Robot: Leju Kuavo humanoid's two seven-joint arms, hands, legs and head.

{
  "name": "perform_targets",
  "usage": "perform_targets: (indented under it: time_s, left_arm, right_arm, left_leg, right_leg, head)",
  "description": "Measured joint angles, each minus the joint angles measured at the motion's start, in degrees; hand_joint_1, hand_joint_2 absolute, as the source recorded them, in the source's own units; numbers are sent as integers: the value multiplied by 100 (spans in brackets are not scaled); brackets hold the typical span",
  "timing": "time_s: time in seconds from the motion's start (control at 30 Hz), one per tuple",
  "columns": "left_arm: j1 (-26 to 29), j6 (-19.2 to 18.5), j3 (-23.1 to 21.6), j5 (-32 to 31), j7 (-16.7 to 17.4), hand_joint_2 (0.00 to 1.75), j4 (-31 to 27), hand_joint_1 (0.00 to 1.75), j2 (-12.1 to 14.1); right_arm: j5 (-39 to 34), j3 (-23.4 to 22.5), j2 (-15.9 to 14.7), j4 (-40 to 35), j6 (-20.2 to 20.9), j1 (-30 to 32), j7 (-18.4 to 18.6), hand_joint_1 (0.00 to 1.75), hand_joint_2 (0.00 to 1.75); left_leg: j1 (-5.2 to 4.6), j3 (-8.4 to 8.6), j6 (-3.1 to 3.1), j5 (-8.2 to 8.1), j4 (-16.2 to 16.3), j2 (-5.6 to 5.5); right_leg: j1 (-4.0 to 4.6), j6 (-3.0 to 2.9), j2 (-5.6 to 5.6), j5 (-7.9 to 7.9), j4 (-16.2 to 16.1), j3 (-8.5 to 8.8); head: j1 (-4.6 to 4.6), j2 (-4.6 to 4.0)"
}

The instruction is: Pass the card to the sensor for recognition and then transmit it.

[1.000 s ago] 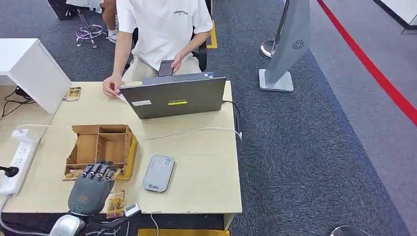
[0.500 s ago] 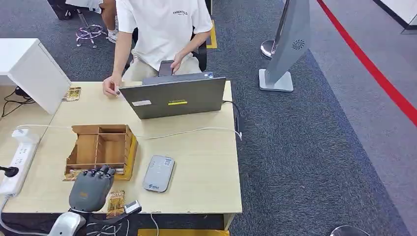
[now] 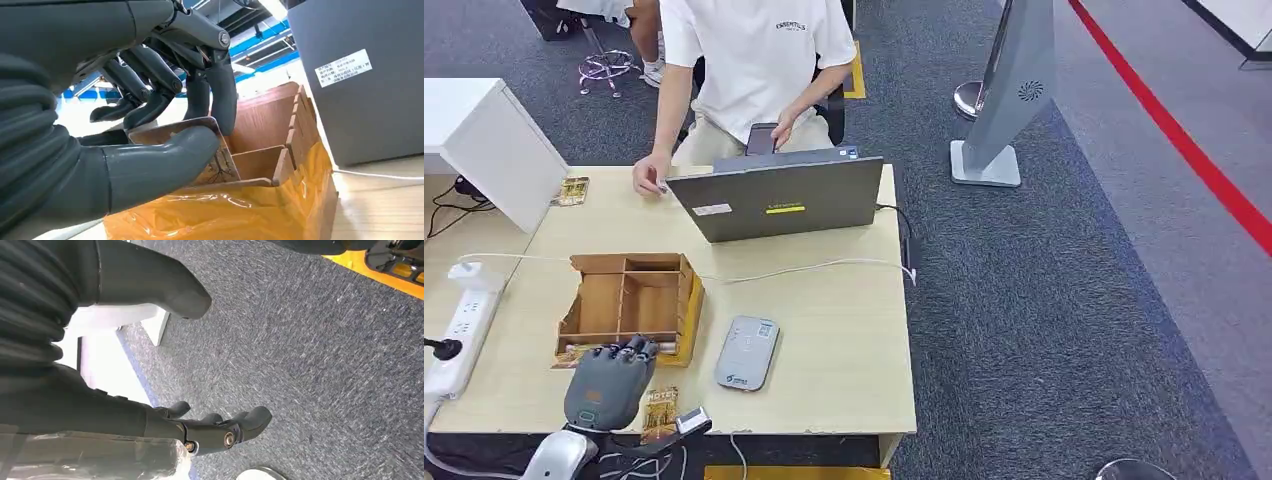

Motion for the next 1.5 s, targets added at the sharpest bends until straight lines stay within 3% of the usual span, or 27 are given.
perform_targets:
  time_s: [0.17,0.6,0.8,0.9,1.0,1.1,1.17,1.23,1.33,1.5]
  left_arm:
    - [28,26,0,-140,0,175,-293,175,-40]
    - [-223,-374,-385,-44,120,175,-2403,175,164]
    - [-420,-533,-612,118,98,175,-2853,175,295]
    - [-789,-667,-684,205,269,175,-2850,175,293]
    - [-1717,-480,-680,-46,509,175,-2305,175,153]
    - [-2505,34,-595,-358,555,175,-1521,175,9]
    - [-3019,386,-496,-571,603,175,-884,175,-103]
    - [-3606,688,-344,-767,610,175,102,175,-173]
    - [-4357,800,-105,-863,680,175,1469,175,-271]
    - [-4946,831,-68,-914,872,175,2729,175,-430]
  right_arm:
    - [-26,20,4,0,-20,2,33,0,175]
    - [-214,18,31,2,-90,8,59,0,175]
    - [-219,15,46,2,-85,10,57,0,175]
    - [-94,29,61,4,-44,9,57,0,175]
    - [-28,226,63,4,61,3,39,0,175]
    - [-7,495,66,4,142,-7,11,0,175]
    - [-9,722,66,7,173,6,-13,0,175]
    - [-5,950,66,7,221,-1,-77,0,175]
    - [0,1195,66,11,273,-3,-79,0,175]
    - [0,1382,63,13,332,-4,-63,0,175]
  left_leg:
    - [0,0,0,0,1,0]
    - [0,0,0,0,1,-1]
    - [0,1,0,0,1,0]
    - [0,-3,1,4,4,-9]
    - [0,-8,6,24,4,-38]
    - [0,-7,-2,30,4,-31]
    - [0,-8,3,40,5,-32]
    - [0,-9,4,46,5,-32]
    - [0,-9,-4,52,5,-23]
    - [0,-15,-2,54,5,-22]
  right_leg:
    - [0,0,0,0,0,0]
    - [0,0,0,0,0,-1]
    - [0,0,1,0,0,-2]
    - [1,0,-13,1,-1,-7]
    - [1,1,-45,9,0,4]
    - [0,-3,-36,28,0,0]
    - [1,-2,-35,32,0,-2]
    - [1,-1,-34,38,0,-3]
    - [2,-10,-24,47,1,-8]
    - [2,-10,-25,46,2,-9]
  head:
    - [0,0]
    - [2,0]
    - [0,0]
    - [0,0]
    - [2,0]
    - [0,0]
    - [4,0]
    - [2,0]
    - [-2,0]
    - [-7,0]
